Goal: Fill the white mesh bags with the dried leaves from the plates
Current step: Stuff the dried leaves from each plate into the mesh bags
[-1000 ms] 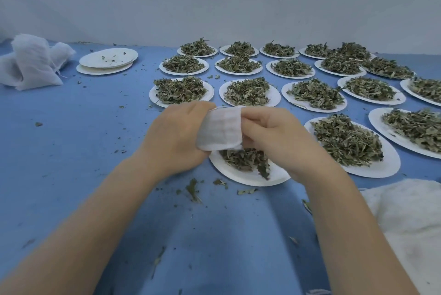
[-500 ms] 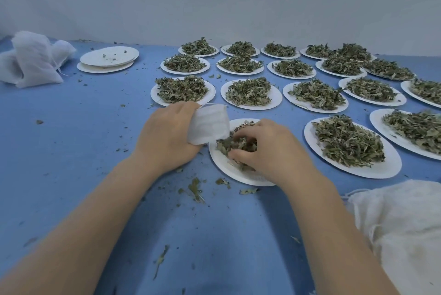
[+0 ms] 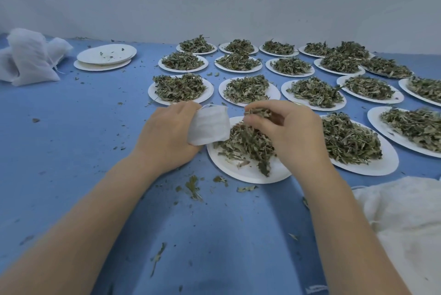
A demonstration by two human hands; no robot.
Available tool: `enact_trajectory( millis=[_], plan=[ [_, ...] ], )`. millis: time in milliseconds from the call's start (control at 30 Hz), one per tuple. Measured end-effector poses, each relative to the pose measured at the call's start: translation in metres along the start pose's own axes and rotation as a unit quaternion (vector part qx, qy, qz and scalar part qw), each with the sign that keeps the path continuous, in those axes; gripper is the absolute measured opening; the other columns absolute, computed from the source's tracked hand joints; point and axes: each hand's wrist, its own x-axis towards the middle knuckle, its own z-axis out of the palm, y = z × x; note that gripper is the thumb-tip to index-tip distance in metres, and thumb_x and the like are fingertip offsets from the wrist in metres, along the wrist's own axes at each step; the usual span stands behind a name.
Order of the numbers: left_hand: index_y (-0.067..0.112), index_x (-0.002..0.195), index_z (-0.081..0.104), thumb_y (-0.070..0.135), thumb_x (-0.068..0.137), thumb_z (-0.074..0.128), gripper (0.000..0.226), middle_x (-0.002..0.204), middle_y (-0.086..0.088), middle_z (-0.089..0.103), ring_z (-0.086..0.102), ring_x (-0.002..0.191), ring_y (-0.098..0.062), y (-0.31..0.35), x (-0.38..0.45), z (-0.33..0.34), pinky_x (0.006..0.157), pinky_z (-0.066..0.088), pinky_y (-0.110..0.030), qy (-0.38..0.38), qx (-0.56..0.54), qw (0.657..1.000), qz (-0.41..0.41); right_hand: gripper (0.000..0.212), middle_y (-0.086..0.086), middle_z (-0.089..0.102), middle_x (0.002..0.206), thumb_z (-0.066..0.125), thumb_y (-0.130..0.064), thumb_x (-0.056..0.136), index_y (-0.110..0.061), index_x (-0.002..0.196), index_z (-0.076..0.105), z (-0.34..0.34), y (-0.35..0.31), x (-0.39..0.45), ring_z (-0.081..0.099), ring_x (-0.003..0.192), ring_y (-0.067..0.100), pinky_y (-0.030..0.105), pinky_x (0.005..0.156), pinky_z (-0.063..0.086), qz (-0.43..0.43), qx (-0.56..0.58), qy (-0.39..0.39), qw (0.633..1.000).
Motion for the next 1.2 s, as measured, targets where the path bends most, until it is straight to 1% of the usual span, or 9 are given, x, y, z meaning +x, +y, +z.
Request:
enact_trajectory(
  millis=[200,300,433,533,733,833,933,1033,1200],
  plan=[
    [0.010,0.118,0.054,0.029,0.068,0.072,0.056,0.109,-0.006,0.060,0.054,0.094,-0.029,0.012,-0.001,0.002,0.073,0.034,-0.029,0.022,-0.083,0.996,-0.020,0.014,-0.006,0.070,0.072,0.076,-0.025,0.076,-0.037,0.083,0.073,0.013,-0.009,-0.002,0.066,0.076,0.016,0.028,0.075,0.053,0.007,0.123,0.007,0.992],
    [0.019,0.115,0.052,0.035,0.064,0.068,0.057,0.103,0.006,0.056,0.050,0.088,-0.016,0.017,-0.001,0.001,0.070,0.039,-0.030,0.020,-0.142,0.988,-0.065,0.018,-0.011,0.064,0.067,0.075,-0.026,0.076,-0.042,0.081,0.071,0.013,-0.008,-0.003,0.056,0.062,0.002,0.019,0.066,0.048,-0.006,0.102,-0.009,0.995],
    [0.028,0.104,0.049,0.027,0.067,0.073,0.044,0.091,0.012,0.056,0.051,0.081,-0.011,0.016,-0.001,0.002,0.064,0.045,-0.029,0.018,-0.191,0.976,-0.098,0.015,-0.011,0.064,0.065,0.078,-0.028,0.073,-0.039,0.083,0.072,0.012,-0.008,-0.002,0.056,0.064,0.007,0.025,0.067,0.048,0.007,0.119,0.012,0.993],
    [0.035,0.099,0.045,0.027,0.067,0.073,0.044,0.085,0.015,0.053,0.049,0.074,-0.005,0.013,-0.001,0.004,0.060,0.041,-0.019,0.023,-0.201,0.974,-0.103,0.013,-0.022,0.056,0.053,0.078,-0.031,0.073,-0.038,0.084,0.073,0.011,-0.007,-0.001,0.050,0.057,-0.001,0.012,0.060,0.038,0.013,0.104,0.013,0.994],
    [0.001,0.104,0.062,0.029,0.069,0.068,0.045,0.093,-0.011,0.066,0.063,0.082,-0.032,0.013,-0.001,-0.002,0.074,0.037,-0.030,0.087,-0.020,0.991,0.105,0.023,-0.016,0.067,0.074,0.075,-0.018,0.078,-0.028,0.098,0.074,0.005,-0.010,0.004,0.057,0.064,-0.003,0.004,0.058,0.041,-0.008,0.016,-0.068,0.998],
    [-0.002,0.100,0.063,0.023,0.063,0.071,0.046,0.089,-0.014,0.066,0.064,0.080,-0.033,0.011,-0.001,0.000,0.077,0.036,-0.033,0.097,0.015,0.986,0.134,0.030,-0.014,0.068,0.076,0.077,-0.017,0.076,-0.026,0.104,0.073,0.005,-0.010,0.004,0.057,0.065,-0.008,0.002,0.062,0.041,-0.024,-0.013,-0.093,0.995],
    [0.008,0.106,0.061,0.031,0.067,0.074,0.046,0.094,0.001,0.063,0.061,0.086,-0.026,0.017,-0.003,-0.001,0.075,0.039,-0.025,0.063,-0.085,0.993,0.054,0.034,-0.022,0.065,0.072,0.079,-0.016,0.072,-0.024,0.105,0.072,0.004,-0.010,0.001,0.059,0.067,-0.012,0.004,0.067,0.045,-0.048,0.000,-0.098,0.994],
    [0.032,0.101,0.054,0.037,0.062,0.072,0.044,0.085,0.021,0.056,0.050,0.079,-0.001,0.017,-0.002,-0.003,0.065,0.037,-0.008,0.040,-0.206,0.976,-0.053,0.029,-0.021,0.070,0.072,0.080,-0.015,0.070,-0.036,0.090,0.073,-0.003,-0.010,0.001,0.063,0.072,-0.006,0.009,0.072,0.049,-0.043,0.047,-0.103,0.993],
    [0.035,0.100,0.054,0.032,0.059,0.072,0.044,0.087,0.021,0.058,0.050,0.081,0.004,0.014,-0.001,-0.004,0.065,0.036,-0.001,0.047,-0.231,0.971,-0.043,0.027,-0.019,0.068,0.067,0.077,-0.010,0.073,-0.032,0.089,0.073,-0.005,-0.014,-0.002,0.057,0.063,-0.005,0.006,0.064,0.041,-0.080,-0.012,-0.083,0.993]
  ],
)
